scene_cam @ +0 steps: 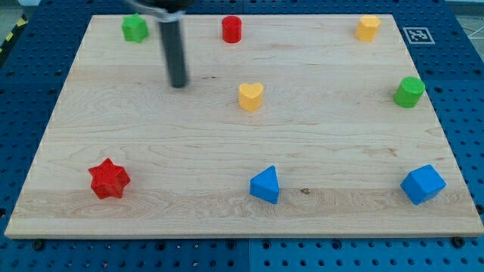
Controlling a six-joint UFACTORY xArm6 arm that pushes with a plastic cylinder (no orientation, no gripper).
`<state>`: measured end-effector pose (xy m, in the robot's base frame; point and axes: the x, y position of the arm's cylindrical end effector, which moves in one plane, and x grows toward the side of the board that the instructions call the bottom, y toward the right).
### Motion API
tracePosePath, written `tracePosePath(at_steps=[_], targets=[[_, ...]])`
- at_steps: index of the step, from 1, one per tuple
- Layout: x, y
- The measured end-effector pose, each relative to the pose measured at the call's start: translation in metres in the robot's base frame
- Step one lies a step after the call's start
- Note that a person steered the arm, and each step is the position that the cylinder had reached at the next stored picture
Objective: Slide the green star towards yellow heart
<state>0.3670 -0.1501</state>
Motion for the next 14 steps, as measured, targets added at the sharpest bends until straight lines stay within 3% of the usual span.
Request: tracePosePath(at_steps=[2, 6, 8, 9, 10, 11, 12, 14], targets=[[-0.104, -0.153], [-0.172, -0.085], [-0.067, -0.030], [-0.072, -0.025], [-0.111, -0.072], [-0.128, -0.065], [-0.119, -0.027], [-0.031, 0.013]])
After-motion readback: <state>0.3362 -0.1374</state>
